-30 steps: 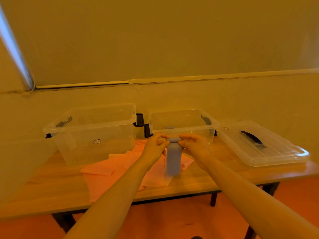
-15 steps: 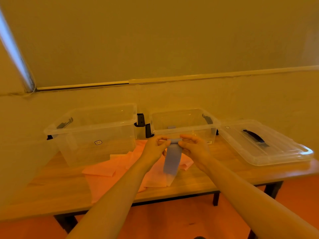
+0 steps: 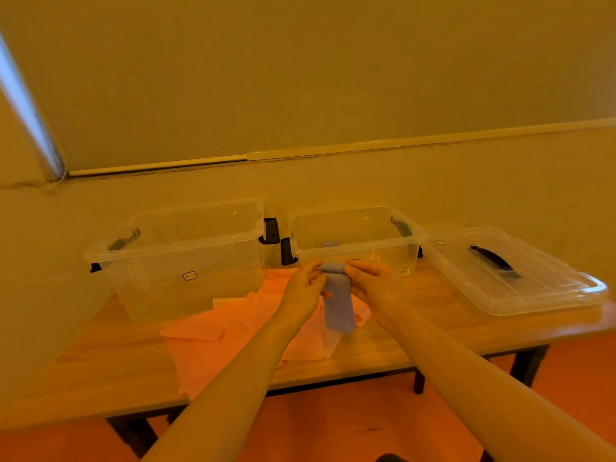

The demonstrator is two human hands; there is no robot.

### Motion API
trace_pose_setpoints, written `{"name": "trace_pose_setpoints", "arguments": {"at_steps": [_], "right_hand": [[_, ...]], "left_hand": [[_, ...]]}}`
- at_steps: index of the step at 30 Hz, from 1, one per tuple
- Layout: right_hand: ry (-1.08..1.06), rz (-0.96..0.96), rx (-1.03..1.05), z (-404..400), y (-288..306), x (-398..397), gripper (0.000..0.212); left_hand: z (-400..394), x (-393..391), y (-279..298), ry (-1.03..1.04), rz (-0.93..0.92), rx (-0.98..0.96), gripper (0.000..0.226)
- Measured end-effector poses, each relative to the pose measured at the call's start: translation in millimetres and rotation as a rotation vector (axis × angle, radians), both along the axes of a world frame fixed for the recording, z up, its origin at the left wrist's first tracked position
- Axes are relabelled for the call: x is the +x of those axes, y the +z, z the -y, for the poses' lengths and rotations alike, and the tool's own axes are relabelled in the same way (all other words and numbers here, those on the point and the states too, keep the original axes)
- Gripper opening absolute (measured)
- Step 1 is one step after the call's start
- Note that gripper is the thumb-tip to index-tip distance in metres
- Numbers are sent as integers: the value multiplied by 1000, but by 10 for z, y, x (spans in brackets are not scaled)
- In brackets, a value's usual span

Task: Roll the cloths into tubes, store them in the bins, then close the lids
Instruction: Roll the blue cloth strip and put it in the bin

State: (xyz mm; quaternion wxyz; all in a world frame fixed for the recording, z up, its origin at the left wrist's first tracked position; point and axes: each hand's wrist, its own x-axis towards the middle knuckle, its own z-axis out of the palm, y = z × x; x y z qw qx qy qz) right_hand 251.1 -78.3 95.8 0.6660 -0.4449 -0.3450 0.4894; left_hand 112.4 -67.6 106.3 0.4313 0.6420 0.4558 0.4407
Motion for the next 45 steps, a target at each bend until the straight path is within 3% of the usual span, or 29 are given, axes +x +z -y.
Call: {"name": "trace_pose_setpoints", "arguments": {"at_steps": [9, 18, 25, 32, 45], "right_hand": [[-127, 180, 22, -122, -94, -85, 32], [-103, 265, 9, -84, -124, 7, 37], [14, 153, -39, -25, -36, 23, 21], [40, 56, -17, -13, -12, 54, 19], [102, 147, -90, 14, -46, 63, 25]], "left_hand": [[80, 135, -73, -72, -58, -46, 68], [-74, 31, -64, 33, -57, 65, 14], [-138, -51, -45, 41, -104, 103, 16], [-117, -63, -36, 19, -41, 42, 18], [-111, -58, -73, -19, -45, 78, 17]]}}
